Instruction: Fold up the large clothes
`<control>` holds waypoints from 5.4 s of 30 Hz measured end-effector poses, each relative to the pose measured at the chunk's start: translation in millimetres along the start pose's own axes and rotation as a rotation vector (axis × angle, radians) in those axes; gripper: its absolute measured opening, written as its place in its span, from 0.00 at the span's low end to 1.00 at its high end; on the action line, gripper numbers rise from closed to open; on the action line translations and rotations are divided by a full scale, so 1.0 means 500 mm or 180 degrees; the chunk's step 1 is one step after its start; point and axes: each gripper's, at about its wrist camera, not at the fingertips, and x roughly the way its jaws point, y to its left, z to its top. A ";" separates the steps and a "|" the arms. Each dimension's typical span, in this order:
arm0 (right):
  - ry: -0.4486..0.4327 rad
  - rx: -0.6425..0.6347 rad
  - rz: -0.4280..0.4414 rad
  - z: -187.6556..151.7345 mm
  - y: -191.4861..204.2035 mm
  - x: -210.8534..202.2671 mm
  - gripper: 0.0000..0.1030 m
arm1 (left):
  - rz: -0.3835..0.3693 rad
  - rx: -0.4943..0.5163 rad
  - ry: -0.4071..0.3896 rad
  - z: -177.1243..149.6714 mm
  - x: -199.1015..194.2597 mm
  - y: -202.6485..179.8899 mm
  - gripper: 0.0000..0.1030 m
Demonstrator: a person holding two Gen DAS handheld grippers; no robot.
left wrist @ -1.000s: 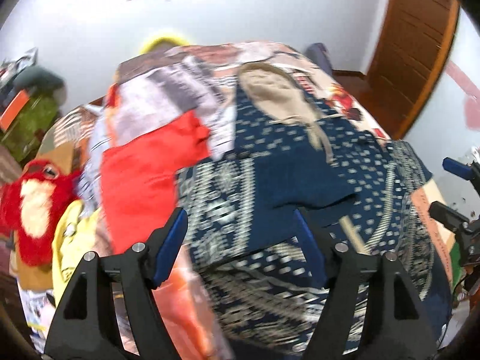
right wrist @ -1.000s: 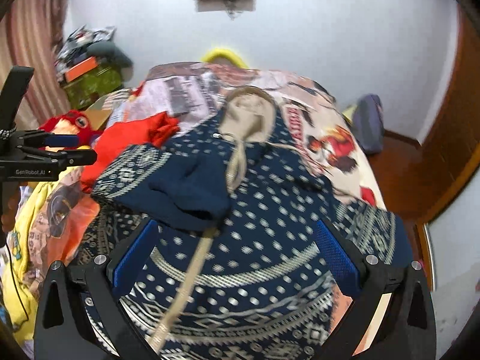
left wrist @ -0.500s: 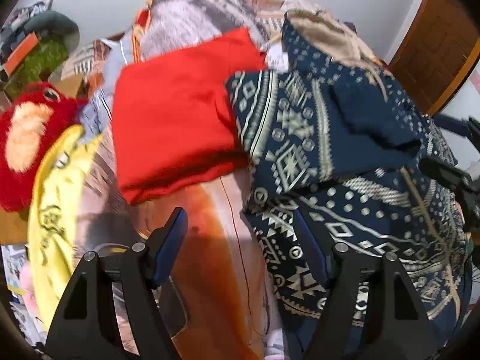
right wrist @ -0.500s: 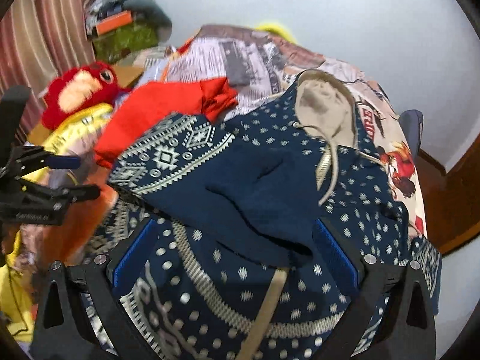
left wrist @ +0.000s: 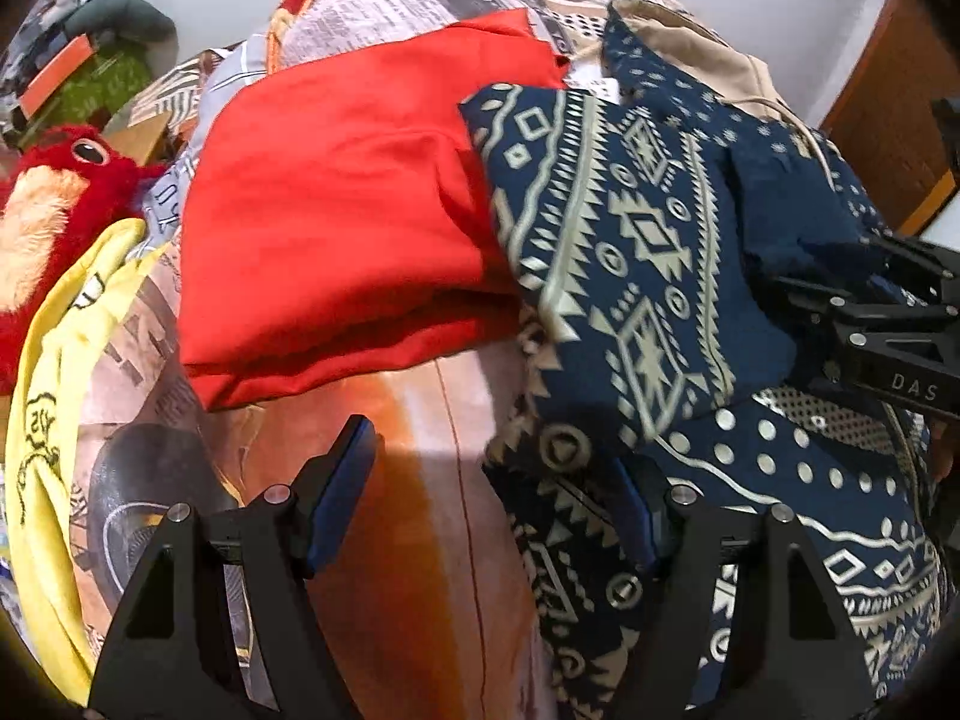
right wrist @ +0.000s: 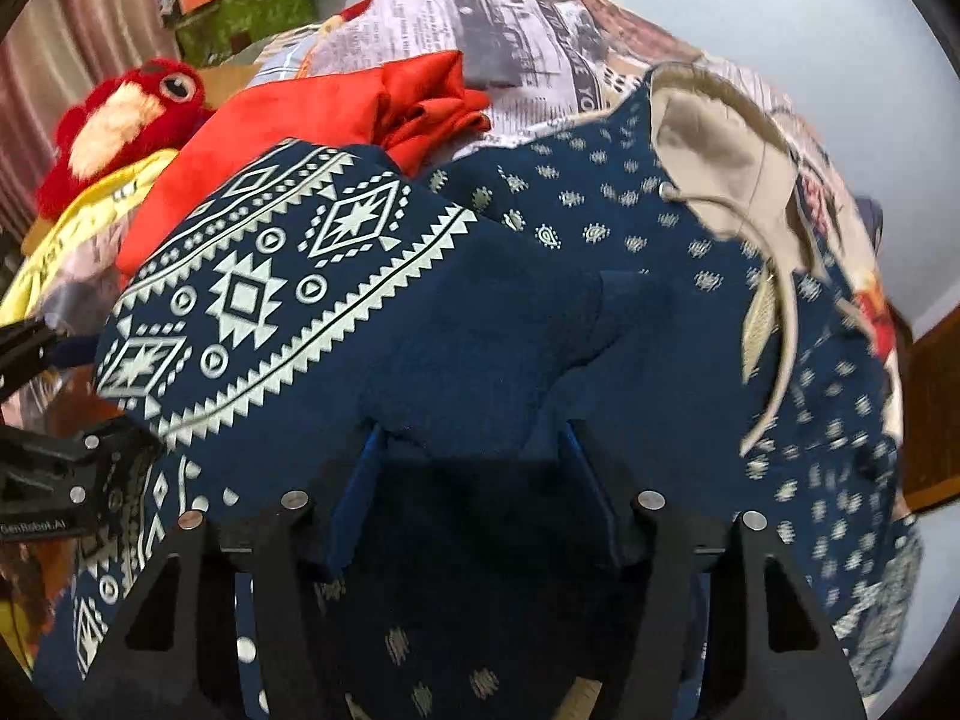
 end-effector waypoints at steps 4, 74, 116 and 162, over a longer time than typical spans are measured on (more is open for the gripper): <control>-0.0070 0.0006 0.0020 0.001 0.000 -0.008 0.22 | -0.0019 -0.0123 0.0056 0.007 0.010 0.013 0.69; -0.1027 0.1267 -0.1121 -0.280 -0.383 -0.514 0.79 | 0.0082 0.0359 -0.0952 0.106 -0.335 -0.172 0.84; -0.0693 0.3258 -0.0933 -0.389 -0.725 -0.292 0.07 | -0.0146 0.0762 -0.0222 0.109 -0.035 -0.360 0.87; -0.0219 0.3041 -0.0098 -0.320 -0.527 -0.279 0.64 | -0.0408 0.0745 -0.0491 0.071 -0.166 -0.342 0.87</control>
